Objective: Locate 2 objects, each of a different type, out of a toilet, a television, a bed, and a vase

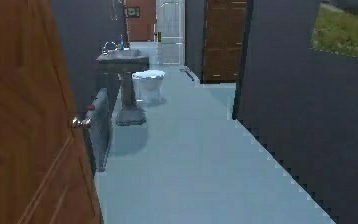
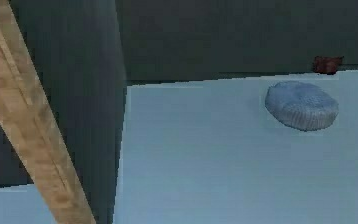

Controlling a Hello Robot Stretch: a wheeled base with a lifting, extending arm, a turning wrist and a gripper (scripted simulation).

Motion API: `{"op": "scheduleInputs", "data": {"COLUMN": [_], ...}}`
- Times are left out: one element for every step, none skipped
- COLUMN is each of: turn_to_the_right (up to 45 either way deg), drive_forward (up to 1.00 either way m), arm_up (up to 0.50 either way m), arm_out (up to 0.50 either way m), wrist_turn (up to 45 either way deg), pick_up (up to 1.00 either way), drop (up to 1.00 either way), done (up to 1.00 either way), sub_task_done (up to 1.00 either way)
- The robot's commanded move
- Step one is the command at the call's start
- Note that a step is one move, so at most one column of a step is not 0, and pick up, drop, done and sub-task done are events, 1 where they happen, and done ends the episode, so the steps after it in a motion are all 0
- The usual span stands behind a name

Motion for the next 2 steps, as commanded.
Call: {"op": "scheduleInputs", "data": {"turn_to_the_right": [0.0, 0.0], "drive_forward": [1.0, 1.0], "arm_up": [0.0, 0.0], "arm_out": [0.0, 0.0], "wrist_turn": [0.0, 0.0], "pick_up": [0.0, 0.0], "drop": [0.0, 0.0], "done": [0.0, 0.0], "sub_task_done": [0.0, 0.0]}}
